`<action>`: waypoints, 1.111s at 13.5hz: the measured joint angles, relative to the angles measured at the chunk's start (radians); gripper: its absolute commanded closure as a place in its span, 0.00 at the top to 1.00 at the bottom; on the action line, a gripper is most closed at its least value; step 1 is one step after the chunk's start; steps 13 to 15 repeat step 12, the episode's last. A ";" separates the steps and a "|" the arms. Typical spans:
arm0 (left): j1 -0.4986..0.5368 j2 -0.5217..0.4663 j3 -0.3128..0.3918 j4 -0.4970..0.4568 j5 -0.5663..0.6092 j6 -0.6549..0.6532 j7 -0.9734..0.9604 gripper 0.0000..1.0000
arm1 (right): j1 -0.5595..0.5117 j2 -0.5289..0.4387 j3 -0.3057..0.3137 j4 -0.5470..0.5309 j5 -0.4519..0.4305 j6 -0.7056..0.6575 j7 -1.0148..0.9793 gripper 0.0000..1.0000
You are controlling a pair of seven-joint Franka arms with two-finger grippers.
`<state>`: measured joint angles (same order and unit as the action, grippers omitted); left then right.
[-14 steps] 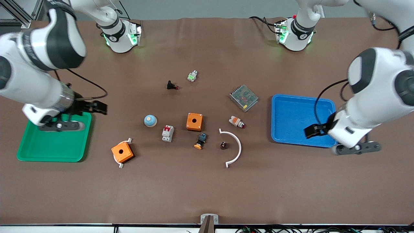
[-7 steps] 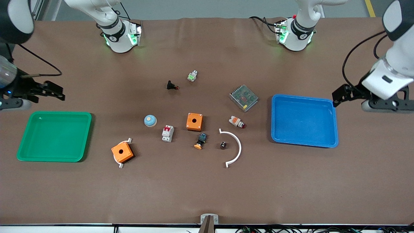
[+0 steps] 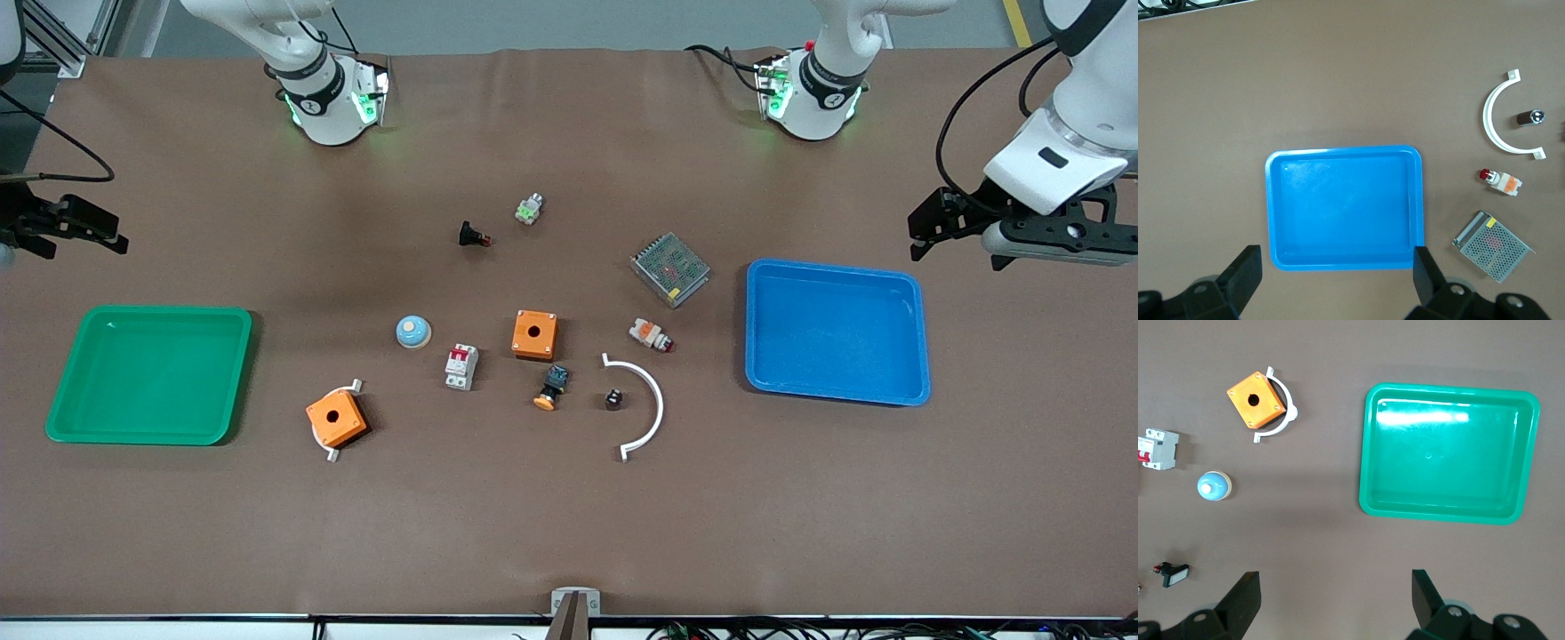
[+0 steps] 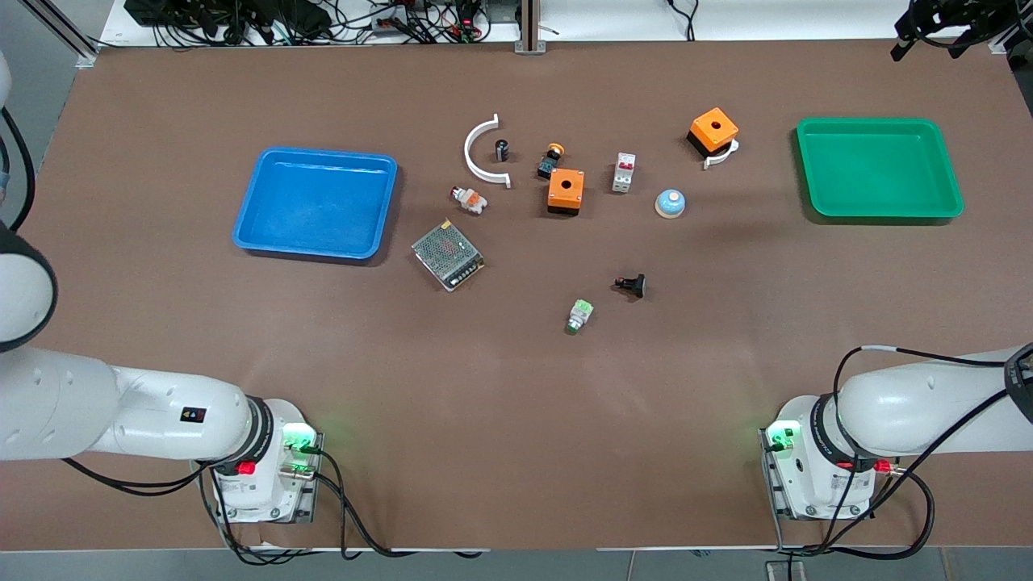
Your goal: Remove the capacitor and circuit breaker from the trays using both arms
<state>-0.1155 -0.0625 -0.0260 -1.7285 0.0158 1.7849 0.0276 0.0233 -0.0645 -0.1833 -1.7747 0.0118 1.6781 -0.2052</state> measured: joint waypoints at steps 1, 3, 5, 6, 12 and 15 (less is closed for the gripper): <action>0.000 0.024 0.000 0.046 0.000 -0.025 0.007 1.00 | -0.001 -0.003 0.001 -0.002 0.000 0.000 0.000 1.00; 0.000 0.053 0.000 0.092 0.000 -0.042 0.009 1.00 | -0.001 -0.017 0.009 -0.002 0.000 -0.003 0.000 1.00; 0.000 0.062 0.001 0.112 0.000 -0.042 0.009 1.00 | 0.002 -0.042 0.026 -0.002 0.000 -0.012 0.000 1.00; 0.001 0.062 0.001 0.124 0.000 -0.043 0.009 1.00 | 0.004 -0.056 0.034 -0.002 0.000 -0.015 0.000 1.00; 0.006 0.062 0.006 0.176 0.000 -0.065 0.009 1.00 | 0.007 -0.096 0.069 -0.003 0.000 -0.048 0.000 1.00; 0.006 0.062 0.006 0.176 0.000 -0.065 0.009 1.00 | 0.007 -0.096 0.069 -0.003 0.000 -0.048 0.000 1.00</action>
